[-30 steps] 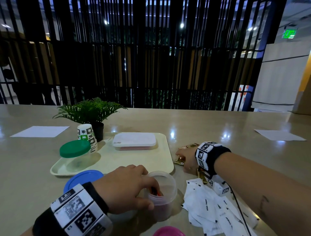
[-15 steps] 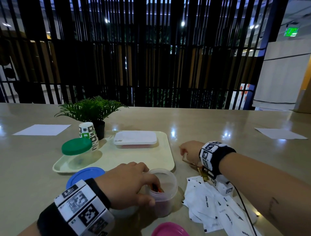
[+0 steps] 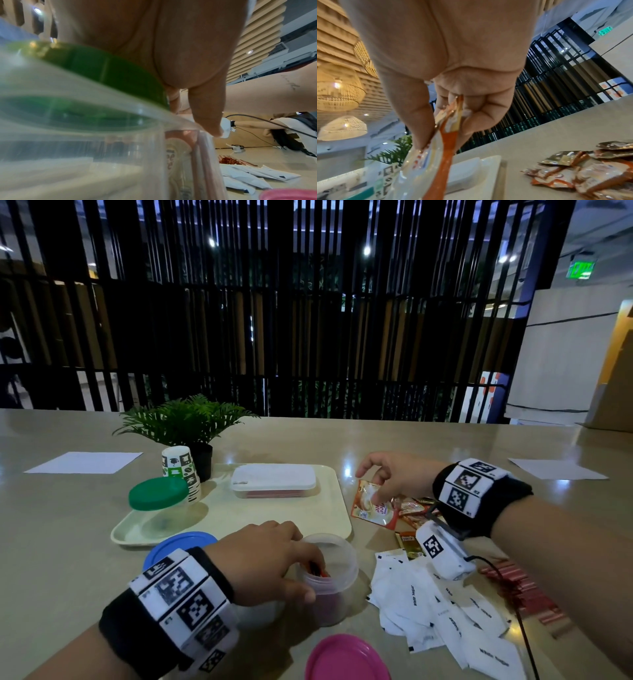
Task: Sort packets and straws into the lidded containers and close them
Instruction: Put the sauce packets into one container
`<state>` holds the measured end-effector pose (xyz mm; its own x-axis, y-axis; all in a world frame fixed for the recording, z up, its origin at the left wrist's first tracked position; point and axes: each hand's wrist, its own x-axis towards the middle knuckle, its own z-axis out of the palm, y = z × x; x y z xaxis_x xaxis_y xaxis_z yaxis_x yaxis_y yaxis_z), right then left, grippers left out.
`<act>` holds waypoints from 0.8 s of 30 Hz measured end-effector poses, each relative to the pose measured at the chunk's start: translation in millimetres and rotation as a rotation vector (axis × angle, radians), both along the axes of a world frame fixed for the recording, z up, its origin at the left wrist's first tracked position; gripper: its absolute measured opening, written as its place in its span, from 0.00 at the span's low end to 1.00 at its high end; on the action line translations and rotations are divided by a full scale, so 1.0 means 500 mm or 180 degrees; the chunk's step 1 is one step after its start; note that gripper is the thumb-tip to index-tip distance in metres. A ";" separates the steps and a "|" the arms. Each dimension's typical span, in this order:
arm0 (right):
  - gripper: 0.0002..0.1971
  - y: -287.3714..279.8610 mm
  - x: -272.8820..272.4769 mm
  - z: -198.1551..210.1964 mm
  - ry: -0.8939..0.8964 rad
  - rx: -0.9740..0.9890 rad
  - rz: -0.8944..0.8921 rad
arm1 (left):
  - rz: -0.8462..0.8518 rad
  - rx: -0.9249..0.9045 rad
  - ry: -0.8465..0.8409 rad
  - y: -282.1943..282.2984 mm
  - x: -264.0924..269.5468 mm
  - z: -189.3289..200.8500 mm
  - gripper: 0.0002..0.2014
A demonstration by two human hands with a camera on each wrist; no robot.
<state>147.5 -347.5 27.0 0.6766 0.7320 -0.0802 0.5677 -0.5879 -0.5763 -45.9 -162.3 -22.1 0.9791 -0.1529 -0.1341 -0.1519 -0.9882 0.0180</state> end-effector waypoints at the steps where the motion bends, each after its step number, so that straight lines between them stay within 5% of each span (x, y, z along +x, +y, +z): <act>1: 0.23 -0.001 -0.014 0.006 0.0058 0.0070 0.0059 | 0.0008 0.0005 0.0009 -0.001 0.000 0.001 0.22; 8: 0.13 0.011 -0.101 0.018 0.0129 0.0112 0.0332 | 0.0032 0.0031 0.0051 -0.006 -0.002 0.007 0.23; 14: 0.14 0.061 -0.173 -0.013 -0.0689 -0.0543 0.0380 | 0.0051 0.0055 -0.0013 -0.011 -0.005 0.006 0.23; 24: 0.14 0.090 -0.202 -0.031 -0.0518 -0.1142 0.0489 | 0.0058 0.0131 -0.0036 -0.009 -0.004 0.003 0.26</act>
<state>46.3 -302.2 11.5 0.5868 0.7704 -0.2494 0.7310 -0.6365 -0.2461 -48.0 -167.0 -20.8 0.9832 -0.1297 -0.1287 -0.1339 -0.9907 -0.0243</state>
